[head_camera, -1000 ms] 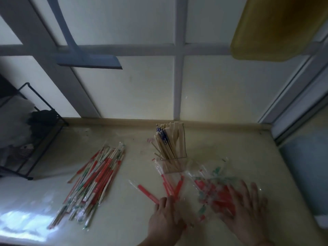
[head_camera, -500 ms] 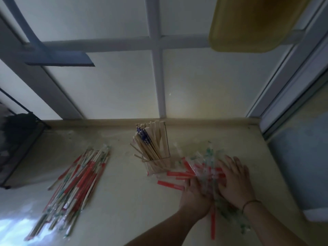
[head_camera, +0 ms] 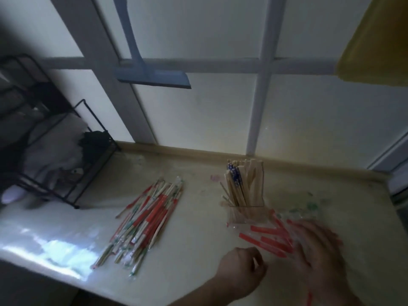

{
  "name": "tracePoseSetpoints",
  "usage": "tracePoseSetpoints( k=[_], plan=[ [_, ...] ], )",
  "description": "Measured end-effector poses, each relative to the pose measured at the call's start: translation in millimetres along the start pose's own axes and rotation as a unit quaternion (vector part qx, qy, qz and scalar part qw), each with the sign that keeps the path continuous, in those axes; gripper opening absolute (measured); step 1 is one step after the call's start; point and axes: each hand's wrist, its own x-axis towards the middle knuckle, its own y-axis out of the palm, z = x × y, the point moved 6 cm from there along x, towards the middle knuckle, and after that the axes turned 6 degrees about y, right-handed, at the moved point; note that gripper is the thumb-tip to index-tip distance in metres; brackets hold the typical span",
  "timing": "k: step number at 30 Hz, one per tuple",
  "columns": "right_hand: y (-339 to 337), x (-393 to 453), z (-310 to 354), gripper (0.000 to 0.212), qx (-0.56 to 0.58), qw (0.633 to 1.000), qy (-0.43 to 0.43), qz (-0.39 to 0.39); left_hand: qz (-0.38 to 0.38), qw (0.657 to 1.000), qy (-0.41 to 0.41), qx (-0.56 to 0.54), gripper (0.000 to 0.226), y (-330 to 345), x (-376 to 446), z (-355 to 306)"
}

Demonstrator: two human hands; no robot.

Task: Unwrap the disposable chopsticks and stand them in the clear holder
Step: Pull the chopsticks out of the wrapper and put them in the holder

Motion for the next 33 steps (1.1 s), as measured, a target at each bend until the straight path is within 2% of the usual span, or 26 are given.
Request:
tracePoseSetpoints(
  k=[2,4,6,8,13,17,20,23,25,27,29,31,33],
  plan=[
    [21.0,0.3,48.7,0.025,0.028,0.996,-0.084,0.004,-0.062,0.996,-0.044,0.035,0.030,-34.4,-12.8,42.4],
    [53.2,0.8,85.9,0.019,0.058,0.988,-0.138,0.042,-0.138,0.983,-0.104,0.058,0.030,-72.6,-30.3,92.0],
    [87.3,4.0,113.0,0.018,0.090,0.980,-0.156,0.085,-0.204,0.964,-0.139,0.103,0.031,-109.7,-48.2,133.3],
    [116.0,11.1,136.8,0.018,0.109,0.974,-0.157,0.120,-0.231,0.949,-0.149,0.154,0.038,-137.9,-59.7,162.0],
    [165.5,27.6,179.1,0.021,0.120,0.958,-0.165,0.202,-0.167,0.939,-0.174,0.247,0.041,-167.8,-53.6,203.7],
    [181.1,29.1,186.2,0.021,0.098,0.958,-0.164,0.216,-0.097,0.937,-0.112,0.316,0.029,-164.4,-41.3,204.0],
    [188.1,26.0,182.9,0.021,0.083,0.959,-0.150,0.226,-0.082,0.939,-0.091,0.322,0.029,-162.6,-38.6,205.8],
    [198.5,21.5,171.3,0.018,0.085,0.965,-0.042,0.243,-0.095,0.953,-0.072,0.279,0.031,-162.2,-39.6,204.8],
    [207.7,16.2,161.0,0.012,0.103,0.952,0.109,0.267,-0.122,0.970,-0.043,0.207,0.028,-161.7,-42.9,197.9],
    [219.4,6.1,156.4,0.018,0.164,0.897,0.265,0.313,-0.161,0.982,-0.010,0.100,0.017,-159.3,-47.1,188.8],
    [225.4,-0.7,159.4,0.020,0.240,0.822,0.393,0.335,-0.187,0.982,0.014,-0.019,0.009,-153.2,-49.5,178.9],
    [222.6,1.8,163.3,0.032,0.289,0.770,0.463,0.330,-0.192,0.972,0.029,-0.134,0.012,-144.2,-51.1,167.7],
    [214.8,9.7,163.8,0.034,0.317,0.753,0.489,0.306,-0.177,0.956,0.038,-0.230,0.015,-136.3,-54.0,154.9]
  ],
)
